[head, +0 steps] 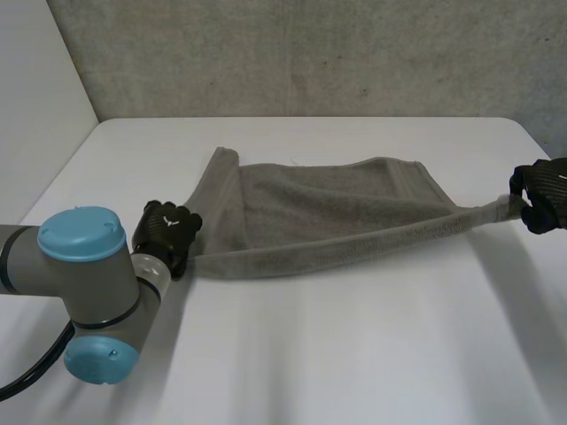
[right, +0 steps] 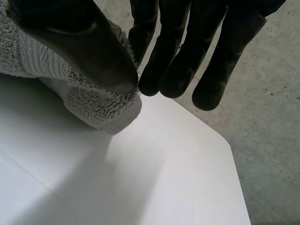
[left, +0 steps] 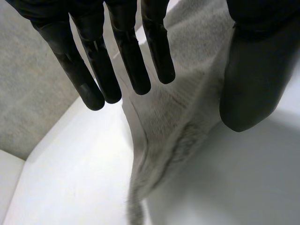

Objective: Fold the towel.

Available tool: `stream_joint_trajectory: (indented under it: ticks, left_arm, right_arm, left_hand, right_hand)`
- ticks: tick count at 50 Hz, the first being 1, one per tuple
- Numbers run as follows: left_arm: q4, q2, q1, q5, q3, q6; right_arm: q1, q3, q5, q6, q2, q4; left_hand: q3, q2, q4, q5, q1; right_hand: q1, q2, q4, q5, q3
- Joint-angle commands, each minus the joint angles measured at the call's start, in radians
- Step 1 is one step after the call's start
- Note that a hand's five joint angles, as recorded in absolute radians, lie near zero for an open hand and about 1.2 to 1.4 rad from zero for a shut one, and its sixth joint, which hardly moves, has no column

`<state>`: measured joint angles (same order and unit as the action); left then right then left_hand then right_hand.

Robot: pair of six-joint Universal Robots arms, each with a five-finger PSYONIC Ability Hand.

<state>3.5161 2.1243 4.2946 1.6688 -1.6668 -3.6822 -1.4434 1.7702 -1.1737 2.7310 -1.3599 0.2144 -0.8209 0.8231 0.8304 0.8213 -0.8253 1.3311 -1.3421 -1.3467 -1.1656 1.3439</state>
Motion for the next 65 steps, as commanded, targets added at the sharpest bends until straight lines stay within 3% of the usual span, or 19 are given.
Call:
stream_joint_trajectory:
  ticks: [1,2,3,9,17,22,27,31,39,41,44,49,52,55,57,60,65]
  left_arm:
    - [-0.005,0.013,0.017,-0.004,-0.017,0.004]
    - [-0.006,0.006,0.019,-0.004,-0.019,0.004]
    - [-0.008,0.0,0.024,-0.004,-0.018,0.002]
    - [-0.019,-0.066,0.045,-0.004,-0.024,0.002]
    - [-0.029,-0.34,0.096,-0.037,-0.041,0.004]
    - [-0.087,-0.565,0.131,-0.102,-0.018,0.007]
    - [-0.15,-0.616,0.146,-0.158,-0.008,0.007]
    - [-0.167,-0.604,0.151,-0.188,-0.027,0.007]
    - [-0.18,-0.357,0.148,-0.205,0.03,-0.015]
    - [-0.189,-0.224,0.146,-0.204,0.137,-0.042]
    - [-0.198,-0.158,0.145,-0.198,0.21,-0.061]
    - [-0.22,0.034,0.136,-0.182,0.581,-0.104]
    - [-0.218,0.046,0.136,-0.181,0.667,-0.098]
    - [-0.175,0.045,0.136,-0.173,0.8,-0.061]
    - [-0.108,0.004,0.136,-0.146,0.843,0.034]
    - [-0.109,-0.052,0.148,-0.135,0.843,0.108]
    - [-0.219,-0.075,0.146,-0.145,0.756,0.129]
  right_arm:
    - [-0.002,0.003,0.0,0.003,0.001,-0.001]
    - [-0.002,0.003,0.0,0.003,-0.001,-0.001]
    - [-0.002,0.002,0.002,0.003,-0.005,-0.003]
    - [-0.006,-0.008,0.006,0.001,-0.056,-0.012]
    - [-0.011,-0.041,0.012,0.019,-0.22,-0.041]
    - [-0.005,-0.138,0.054,0.056,-0.304,-0.153]
    - [-0.003,-0.219,0.08,0.046,-0.288,-0.286]
    - [0.0,-0.255,0.086,0.035,-0.243,-0.349]
    - [-0.043,-0.357,0.065,-0.117,-0.044,-0.431]
    - [-0.113,-0.449,0.046,-0.14,0.066,-0.438]
    - [-0.141,-0.509,0.02,-0.142,0.122,-0.441]
    - [-0.233,-0.818,-0.121,-0.163,0.315,-0.425]
    - [-0.247,-0.891,-0.142,-0.168,0.335,-0.4]
    - [-0.269,-0.953,-0.169,-0.151,0.331,-0.274]
    - [-0.282,-0.899,-0.185,-0.123,0.289,-0.077]
    - [-0.284,-0.815,-0.188,-0.065,0.205,0.014]
    - [-0.27,-0.743,-0.158,-0.037,0.168,-0.051]
  left_hand:
    - [-0.197,0.195,0.188,0.022,-0.193]
    - [-0.467,0.465,0.458,0.292,-0.463]
    - [-0.574,0.572,0.565,0.399,-0.57]
    - [-0.575,0.573,0.566,0.4,-0.571]
    - [-0.575,0.573,0.566,0.4,-0.571]
    - [-0.575,0.573,0.566,0.4,-0.571]
    - [-0.575,0.573,0.566,0.4,-0.571]
    - [-0.575,0.573,0.566,0.4,-0.571]
    - [-0.575,0.573,0.566,0.4,-0.571]
    - [-0.575,0.573,0.566,0.4,-0.571]
    - [-0.575,0.573,0.566,0.4,-0.571]
    - [-0.575,0.573,0.566,0.4,-0.571]
    - [-0.575,0.573,0.566,0.4,-0.571]
    - [-0.575,0.573,0.566,0.4,-0.571]
    - [-0.575,0.573,0.566,0.4,-0.571]
    - [-0.575,0.573,0.566,0.4,-0.571]
    - [-0.575,0.573,0.566,0.4,-0.571]
  right_hand:
    - [0.065,-0.054,-0.05,-0.056,0.052]
    - [0.065,-0.054,-0.05,-0.056,0.052]
    - [0.065,-0.054,-0.05,-0.056,0.052]
    - [0.065,-0.054,-0.05,-0.056,0.052]
    - [0.065,-0.054,-0.05,-0.056,0.052]
    - [0.065,-0.054,-0.05,-0.056,0.052]
    - [0.065,-0.054,-0.05,-0.056,0.052]
    - [0.065,-0.054,-0.05,-0.056,0.052]
    - [0.065,-0.054,-0.05,-0.056,0.052]
    - [0.065,-0.054,-0.05,-0.056,0.052]
    - [0.065,-0.054,-0.05,-0.056,0.052]
    - [0.065,-0.054,-0.05,-0.056,0.052]
    - [0.065,-0.054,-0.05,-0.056,0.052]
    - [0.065,-0.054,-0.05,-0.056,0.052]
    - [0.065,-0.054,-0.05,-0.056,0.052]
    - [0.065,-0.054,-0.05,-0.056,0.052]
    - [0.065,-0.054,-0.05,-0.056,0.052]
